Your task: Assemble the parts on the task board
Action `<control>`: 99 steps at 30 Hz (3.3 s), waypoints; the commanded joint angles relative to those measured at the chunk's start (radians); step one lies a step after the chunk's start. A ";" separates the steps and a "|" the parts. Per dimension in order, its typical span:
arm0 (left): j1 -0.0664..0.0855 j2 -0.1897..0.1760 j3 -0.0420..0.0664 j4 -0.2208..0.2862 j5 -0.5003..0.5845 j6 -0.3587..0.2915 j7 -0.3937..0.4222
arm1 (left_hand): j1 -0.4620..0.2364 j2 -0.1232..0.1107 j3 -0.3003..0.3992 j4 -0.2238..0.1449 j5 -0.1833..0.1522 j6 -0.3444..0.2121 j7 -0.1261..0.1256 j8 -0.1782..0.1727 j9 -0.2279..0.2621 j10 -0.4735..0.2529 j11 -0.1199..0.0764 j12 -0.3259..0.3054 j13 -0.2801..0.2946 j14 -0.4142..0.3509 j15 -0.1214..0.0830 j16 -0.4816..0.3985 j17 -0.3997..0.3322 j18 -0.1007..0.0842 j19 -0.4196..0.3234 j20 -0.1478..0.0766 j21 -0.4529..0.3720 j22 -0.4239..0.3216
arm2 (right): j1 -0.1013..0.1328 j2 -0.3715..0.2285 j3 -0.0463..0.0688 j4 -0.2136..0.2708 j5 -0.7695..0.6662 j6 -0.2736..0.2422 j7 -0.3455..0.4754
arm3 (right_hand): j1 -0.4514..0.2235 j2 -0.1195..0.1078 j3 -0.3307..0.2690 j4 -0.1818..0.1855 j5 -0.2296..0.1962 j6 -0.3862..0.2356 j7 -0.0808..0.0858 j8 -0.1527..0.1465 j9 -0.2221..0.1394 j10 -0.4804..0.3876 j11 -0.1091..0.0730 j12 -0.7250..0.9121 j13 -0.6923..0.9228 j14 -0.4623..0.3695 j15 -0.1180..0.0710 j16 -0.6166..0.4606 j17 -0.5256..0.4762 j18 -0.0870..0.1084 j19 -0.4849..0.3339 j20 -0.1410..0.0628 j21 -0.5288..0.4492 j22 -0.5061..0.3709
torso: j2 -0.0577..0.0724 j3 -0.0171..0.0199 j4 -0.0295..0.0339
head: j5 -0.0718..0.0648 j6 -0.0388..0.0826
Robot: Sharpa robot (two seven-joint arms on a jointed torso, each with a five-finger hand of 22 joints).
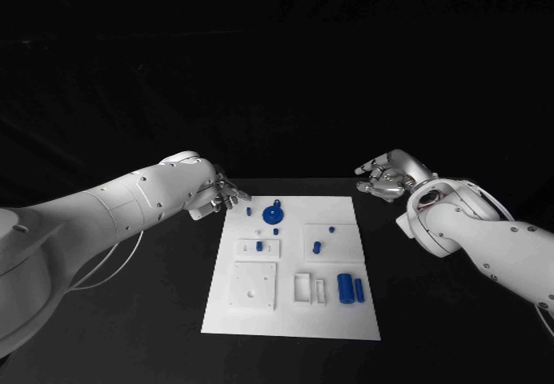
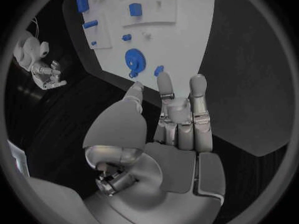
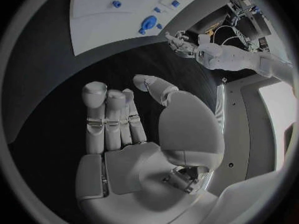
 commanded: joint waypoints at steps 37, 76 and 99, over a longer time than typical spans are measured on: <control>-0.013 0.066 -0.002 -0.112 -0.009 0.155 0.071 | 0.007 0.052 -0.015 -0.035 0.015 0.005 -0.001 0.013 -0.048 0.015 0.008 0.002 0.001 -0.013 0.001 0.014 -0.006 -0.010 -0.006 0.005 0.001 0.019 | 0.003 0.002 0.006 0.016 0.016 -0.004 0.008 | 0.000 0.004 -0.005 0.000 -0.002 -0.005 0.000 -0.004 -0.001 -0.004 0.002 -0.005 -0.012 -0.008 -0.002 -0.016 -0.011 0.020 -0.002 -0.002 -0.030 0.068 | 0.029 0.0059 -0.0195 | 0.008 0.014; -0.017 0.056 -0.001 -0.107 0.066 0.079 0.108 | 0.073 0.195 0.165 -0.213 0.156 -0.012 -0.032 0.151 0.228 0.014 -0.003 0.006 0.000 -0.013 -0.004 0.023 -0.001 -0.010 -0.016 0.005 0.008 0.019 | 0.003 0.001 0.006 0.012 0.005 0.007 0.002 | 0.000 0.004 -0.004 0.001 0.000 -0.004 0.000 -0.004 -0.001 -0.004 0.002 -0.004 -0.015 -0.008 -0.002 -0.016 -0.012 0.019 0.000 -0.002 -0.032 0.069 | 0.027 0.0040 -0.0155 | 0.008 0.006; 0.006 -0.201 -0.005 0.382 0.029 -0.121 -0.028 | -0.033 0.171 0.243 -0.310 0.333 0.085 -0.054 0.094 0.389 0.048 -0.017 0.059 -0.021 0.037 -0.012 0.046 0.076 0.000 0.009 0.001 0.035 0.019 | 0.003 -0.007 0.006 -0.007 0.010 0.020 0.001 | 0.000 0.004 -0.004 0.001 0.000 -0.004 0.000 -0.004 -0.001 -0.004 0.002 -0.004 -0.015 -0.008 -0.002 -0.016 -0.012 0.019 0.000 -0.002 -0.032 0.069 | 0.001 -0.0052 0.0120 | 0.008 -0.017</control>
